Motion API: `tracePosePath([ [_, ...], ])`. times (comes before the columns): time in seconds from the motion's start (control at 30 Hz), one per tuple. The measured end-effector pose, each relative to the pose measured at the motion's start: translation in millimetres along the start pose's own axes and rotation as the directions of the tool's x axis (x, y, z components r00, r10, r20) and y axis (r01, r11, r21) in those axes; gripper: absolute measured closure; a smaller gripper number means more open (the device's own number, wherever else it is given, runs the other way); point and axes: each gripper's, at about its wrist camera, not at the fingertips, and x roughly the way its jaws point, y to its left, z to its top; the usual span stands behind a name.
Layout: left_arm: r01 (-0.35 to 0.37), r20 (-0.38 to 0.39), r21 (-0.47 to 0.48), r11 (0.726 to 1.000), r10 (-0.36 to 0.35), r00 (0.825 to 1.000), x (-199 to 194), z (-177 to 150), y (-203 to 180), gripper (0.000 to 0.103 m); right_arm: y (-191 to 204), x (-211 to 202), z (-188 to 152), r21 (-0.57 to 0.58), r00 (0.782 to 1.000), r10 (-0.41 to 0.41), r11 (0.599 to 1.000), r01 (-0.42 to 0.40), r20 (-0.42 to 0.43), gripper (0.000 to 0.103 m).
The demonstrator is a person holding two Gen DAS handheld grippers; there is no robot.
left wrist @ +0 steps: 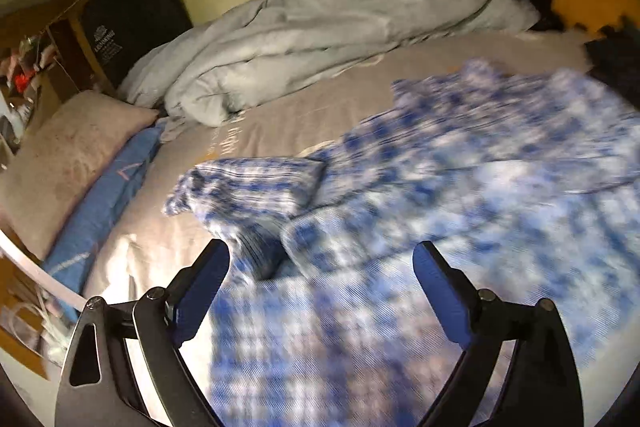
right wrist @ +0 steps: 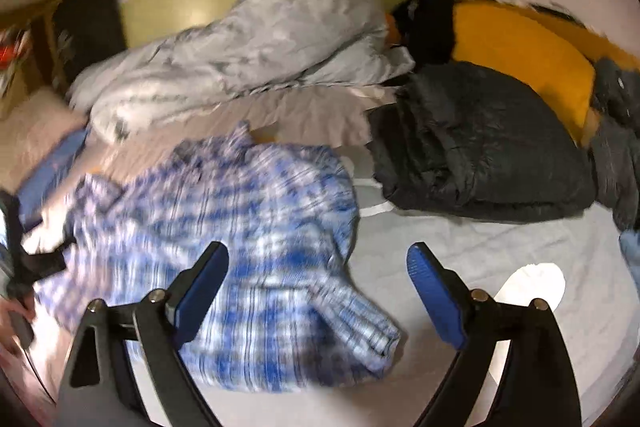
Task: Fold large clothes
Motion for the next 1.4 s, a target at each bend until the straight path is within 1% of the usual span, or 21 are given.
tracePosePath([
  [0.1, 0.137, 0.012, -0.025, 0.99, -0.137, 0.99, -30.0, -15.8, -4.7, 0.0, 14.2, 1.2, -15.9, -0.065, 0.998, 0.04, 0.997, -0.043, -0.044, 0.005],
  [0.17, 0.212, 0.003, -0.01, 0.977, -0.212, 0.977, -44.0, -29.7, -13.3, 0.0, 25.8, 2.3, -28.3, -0.119, 0.995, 0.058, 0.991, -0.067, -0.078, 0.004],
  [0.23, 0.267, -0.035, 0.015, 0.963, -0.267, 0.963, -48.8, -44.4, -24.6, 0.0, 39.5, 5.9, -41.9, -0.197, 0.993, 0.051, 0.978, -0.071, -0.104, 0.003],
  [0.3, 0.312, -0.098, 0.031, 0.949, -0.308, 0.946, -44.8, -59.3, -37.4, 0.0, 59.0, 12.7, -61.1, -0.32, 0.989, 0.024, 0.945, -0.07, -0.145, 0.003],
  [0.33, 0.319, -0.129, 0.05, 0.946, -0.311, 0.942, -41.0, -66.3, -45.2, 0.0, 66.1, 15.5, -69.4, -0.367, 0.988, 0.008, 0.928, -0.065, -0.155, 0.003],
  [0.47, 0.24, -0.197, 0.126, 0.963, -0.213, 0.957, -23.7, -88.6, -64.8, 0.0, 89.3, 37.7, -105.4, -0.548, 0.983, -0.105, 0.837, 0.004, -0.153, 0.003],
  [0.53, 0.201, -0.19, 0.124, 0.972, -0.175, 0.966, -18.3, -95.2, -66.0, 0.0, 86.9, 48.3, -111.8, -0.558, 0.978, -0.138, 0.83, 0.027, -0.158, 0.003],
  [0.6, 0.171, -0.159, 0.124, 0.977, -0.151, 0.976, -18.9, -96.7, -64.9, 0.0, 77.3, 54.8, -112.2, -0.538, 0.979, -0.168, 0.839, 0.082, -0.112, 0.003],
  [0.63, 0.132, -0.138, 0.124, 0.983, -0.115, 0.984, -18.8, -96.4, -64.5, 0.0, 72.8, 56.6, -109.6, -0.521, 0.979, -0.184, 0.846, 0.109, -0.093, 0.003],
  [0.7, 0.057, -0.105, 0.12, 0.991, -0.044, 0.993, -14.4, -96.3, -61.0, 0.002, 58.9, 62.5, -102.2, -0.477, 0.969, -0.239, 0.859, 0.186, -0.054, 0.024],
  [0.73, 0.022, -0.103, 0.108, 0.994, -0.011, 0.995, -10.1, -96.3, -57.2, 0.018, 52.0, 65.9, -99.3, -0.458, 0.965, -0.256, 0.865, 0.206, -0.05, 0.059],
  [0.77, -0.003, -0.119, 0.084, 0.996, 0.013, 0.993, -5.0, -96.5, -51.6, 0.033, 48.3, 68.9, -97.0, -0.443, 0.963, -0.26, 0.872, 0.206, -0.064, 0.08],
  [0.8, -0.009, -0.144, 0.053, 0.999, 0.017, 0.99, -0.4, -96.5, -45.4, 0.07, 40.2, 71.4, -93.7, -0.41, 0.961, -0.263, 0.888, 0.207, -0.086, 0.086],
  [0.83, -0.006, -0.164, 0.021, 1.0, 0.009, 0.987, 1.5, -97.0, -38.7, 0.093, 35.7, 68.6, -89.7, -0.385, 0.96, -0.269, 0.897, 0.218, -0.083, 0.096],
  [0.93, 0.017, -0.154, -0.008, 1.0, -0.018, 0.988, -14.3, -97.4, -29.5, 0.098, 34.5, 54.7, -86.2, -0.364, 0.966, -0.25, 0.907, 0.211, -0.063, 0.1],
  [1.0, 0.002, -0.122, 0.016, 1.0, 0.0, 0.993, -36.5, -98.4, -31.6, 0.098, 41.5, 41.1, -88.4, -0.397, 0.961, -0.275, 0.886, 0.239, -0.034, 0.1],
  [1.07, 0.02, -0.124, 0.005, 1.0, -0.019, 0.992, -52.7, -101.0, -30.4, 0.098, 42.1, 26.2, -92.9, -0.404, 0.958, -0.287, 0.879, 0.251, -0.03, 0.1],
  [1.17, 0.084, -0.157, -0.014, 0.996, -0.085, 0.984, -76.2, -118.0, -28.6, 0.098, 32.6, 4.7, -101.1, -0.37, 0.962, -0.254, 0.907, 0.203, -0.097, 0.1],
  [1.27, 0.128, -0.191, 0.006, 0.992, -0.124, 0.974, -96.0, -138.9, -30.9, 0.097, 27.5, -16.8, -117.4, -0.38, 0.962, -0.243, 0.907, 0.179, -0.127, 0.1],
  [1.33, 0.15, -0.21, 0.0, 0.989, -0.146, 0.967, -104.3, -148.2, -29.1, 0.089, 27.6, -28.1, -132.4, -0.401, 0.958, -0.243, 0.901, 0.164, -0.153, 0.1],
  [1.4, 0.179, -0.236, -0.053, 0.982, -0.186, 0.954, -113.9, -151.8, -24.7, 0.086, 23.4, -31.8, -139.9, -0.368, 0.957, -0.212, 0.921, 0.128, -0.197, 0.098],
])
